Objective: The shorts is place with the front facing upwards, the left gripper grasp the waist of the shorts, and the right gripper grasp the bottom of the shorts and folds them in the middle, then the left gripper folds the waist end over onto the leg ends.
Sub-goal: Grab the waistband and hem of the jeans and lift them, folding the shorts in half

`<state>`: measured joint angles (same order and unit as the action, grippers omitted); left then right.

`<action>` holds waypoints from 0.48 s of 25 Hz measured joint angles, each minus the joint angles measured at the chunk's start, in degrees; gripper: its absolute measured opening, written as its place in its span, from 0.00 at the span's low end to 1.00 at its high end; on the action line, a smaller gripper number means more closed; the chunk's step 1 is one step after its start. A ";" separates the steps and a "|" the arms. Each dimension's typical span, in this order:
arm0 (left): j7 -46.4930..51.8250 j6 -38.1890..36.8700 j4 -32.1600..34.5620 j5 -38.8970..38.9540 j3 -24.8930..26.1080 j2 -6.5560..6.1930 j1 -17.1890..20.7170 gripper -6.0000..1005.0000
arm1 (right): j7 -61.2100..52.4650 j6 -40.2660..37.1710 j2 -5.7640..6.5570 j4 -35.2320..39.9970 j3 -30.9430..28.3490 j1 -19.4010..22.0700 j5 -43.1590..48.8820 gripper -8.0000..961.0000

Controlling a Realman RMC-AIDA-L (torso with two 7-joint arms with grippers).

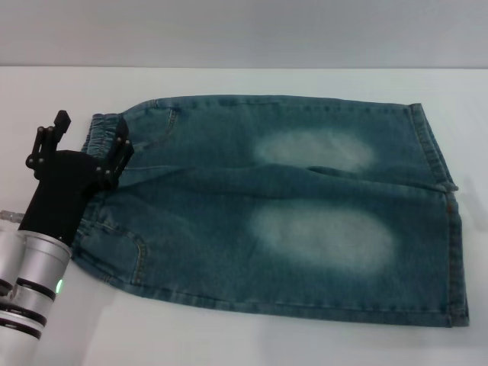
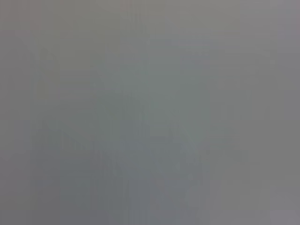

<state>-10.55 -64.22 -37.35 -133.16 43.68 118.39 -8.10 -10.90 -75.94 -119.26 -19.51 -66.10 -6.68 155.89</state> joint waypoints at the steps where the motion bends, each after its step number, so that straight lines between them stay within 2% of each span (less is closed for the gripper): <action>1: 0.00 0.05 0.00 0.00 0.00 0.00 -0.02 0.84 | 0.01 0.00 0.00 0.00 0.00 0.00 0.02 0.77; 9: -0.03 1.22 -1.21 0.17 0.07 -0.06 0.36 0.84 | -0.36 0.00 0.11 -1.19 0.67 0.59 0.22 0.77; 12: -2.64 5.88 -6.45 0.10 0.68 -0.55 1.89 0.84 | -0.80 1.80 0.79 -6.94 1.95 2.99 0.34 0.77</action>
<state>-13.19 -58.34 -43.80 -133.06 44.36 117.83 -6.21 -11.71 -74.14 -118.47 -26.45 -64.14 -3.69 156.23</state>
